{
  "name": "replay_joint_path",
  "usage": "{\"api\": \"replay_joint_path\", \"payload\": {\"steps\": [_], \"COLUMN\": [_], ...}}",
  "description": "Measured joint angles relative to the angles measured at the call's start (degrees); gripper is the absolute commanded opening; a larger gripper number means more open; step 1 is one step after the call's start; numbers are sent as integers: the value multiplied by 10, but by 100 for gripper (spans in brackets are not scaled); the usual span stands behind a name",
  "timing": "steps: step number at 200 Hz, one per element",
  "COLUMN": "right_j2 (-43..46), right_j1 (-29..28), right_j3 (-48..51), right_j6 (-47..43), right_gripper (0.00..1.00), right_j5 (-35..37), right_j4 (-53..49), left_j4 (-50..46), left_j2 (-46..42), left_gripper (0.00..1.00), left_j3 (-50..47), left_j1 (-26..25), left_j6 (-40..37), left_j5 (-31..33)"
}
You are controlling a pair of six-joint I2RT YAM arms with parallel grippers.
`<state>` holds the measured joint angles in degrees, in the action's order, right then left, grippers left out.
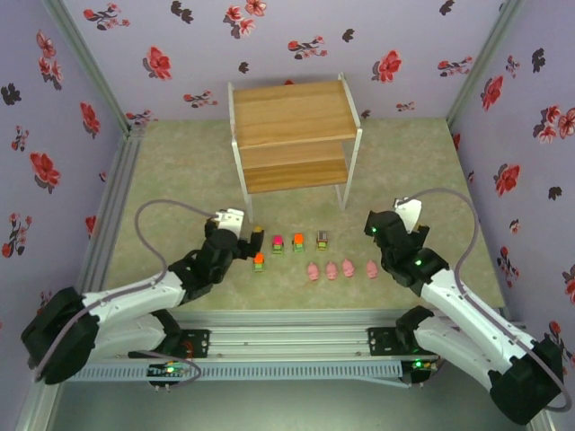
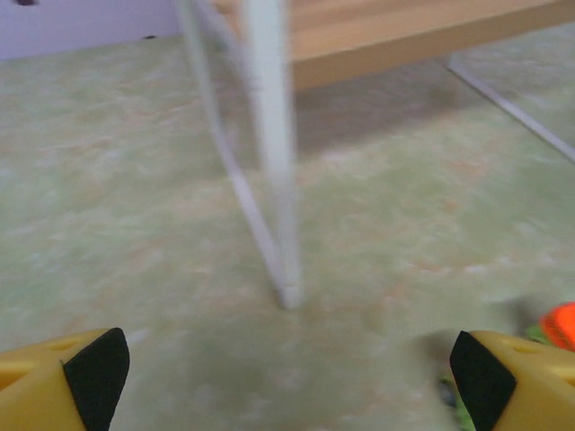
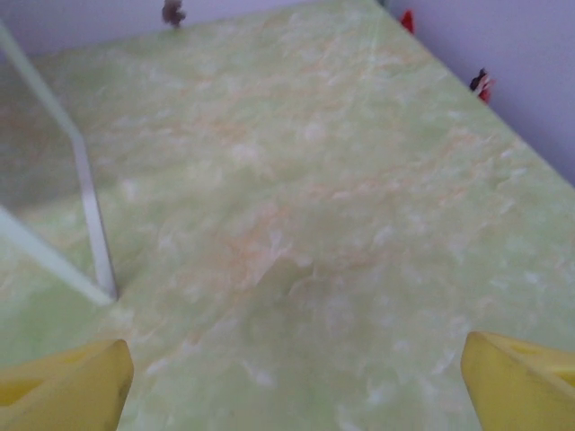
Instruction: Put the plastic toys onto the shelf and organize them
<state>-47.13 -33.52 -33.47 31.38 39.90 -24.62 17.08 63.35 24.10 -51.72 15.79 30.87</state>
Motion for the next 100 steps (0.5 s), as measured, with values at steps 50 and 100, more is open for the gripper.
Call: {"api": "replay_joint_path", "payload": {"steps": [50, 100], "right_j2": [-9, -21], "right_j1": [-31, -34], "right_j3": [-22, -35], "right_j6": [37, 64], "right_gripper": [87, 77], "right_j5": [-43, -89], "right_j4": [-102, -166], "left_j4": [16, 12], "left_j2": [62, 71], "left_gripper": [99, 96], "left_j3": [49, 66], "left_j1": [-59, -80], "left_j6": [24, 39], "left_j5": [-4, -4]}}
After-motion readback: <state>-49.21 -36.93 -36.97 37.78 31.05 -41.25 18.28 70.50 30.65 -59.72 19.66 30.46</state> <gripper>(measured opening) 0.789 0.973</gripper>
